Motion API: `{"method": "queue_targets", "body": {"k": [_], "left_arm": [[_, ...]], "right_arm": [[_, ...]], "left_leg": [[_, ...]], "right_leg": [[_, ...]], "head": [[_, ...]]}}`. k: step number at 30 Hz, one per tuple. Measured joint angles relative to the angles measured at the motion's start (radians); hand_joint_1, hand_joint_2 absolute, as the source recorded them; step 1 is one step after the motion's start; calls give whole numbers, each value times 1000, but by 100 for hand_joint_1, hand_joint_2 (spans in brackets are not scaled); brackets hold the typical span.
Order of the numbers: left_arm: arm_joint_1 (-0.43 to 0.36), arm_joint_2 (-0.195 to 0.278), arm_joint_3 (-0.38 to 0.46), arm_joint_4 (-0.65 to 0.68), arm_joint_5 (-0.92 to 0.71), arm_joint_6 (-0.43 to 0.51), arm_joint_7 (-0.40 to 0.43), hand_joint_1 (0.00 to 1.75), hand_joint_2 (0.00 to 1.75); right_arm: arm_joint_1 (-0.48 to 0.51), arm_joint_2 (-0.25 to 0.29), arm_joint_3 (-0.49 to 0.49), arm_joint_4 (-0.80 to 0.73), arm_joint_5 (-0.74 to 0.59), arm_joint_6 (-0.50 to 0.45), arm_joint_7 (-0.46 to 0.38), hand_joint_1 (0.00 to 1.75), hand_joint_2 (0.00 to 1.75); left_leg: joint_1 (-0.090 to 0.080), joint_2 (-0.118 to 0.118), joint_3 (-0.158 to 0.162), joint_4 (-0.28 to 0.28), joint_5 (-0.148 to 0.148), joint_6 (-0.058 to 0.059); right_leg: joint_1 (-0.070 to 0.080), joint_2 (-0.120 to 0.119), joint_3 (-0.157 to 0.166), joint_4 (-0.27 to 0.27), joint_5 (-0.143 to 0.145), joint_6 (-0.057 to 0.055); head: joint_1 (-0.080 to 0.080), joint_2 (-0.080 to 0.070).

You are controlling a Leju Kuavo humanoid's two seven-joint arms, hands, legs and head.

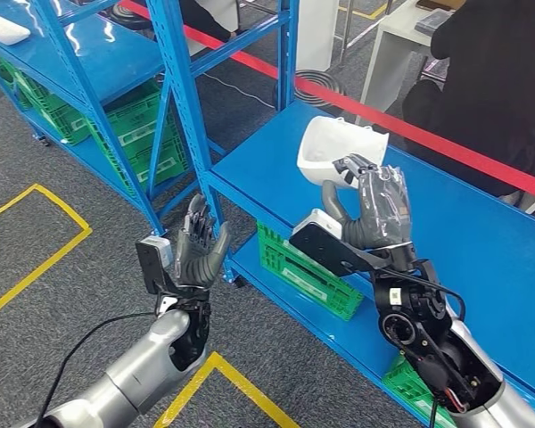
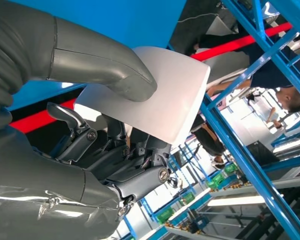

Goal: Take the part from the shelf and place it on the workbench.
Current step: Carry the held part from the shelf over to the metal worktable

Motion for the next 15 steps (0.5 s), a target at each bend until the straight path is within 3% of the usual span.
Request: {"method": "queue_targets", "body": {"k": [15], "left_arm": [[-4,-5,0,11,-1,-4,-2,0,175]], "right_arm": [[3,0,-2,0,3,-4,0,175,175]], "left_leg": [[0,0,-22,22,-1,-2]], "right_leg": [[0,0,-26,29,-5,-4]], "head": [[0,0]]}}
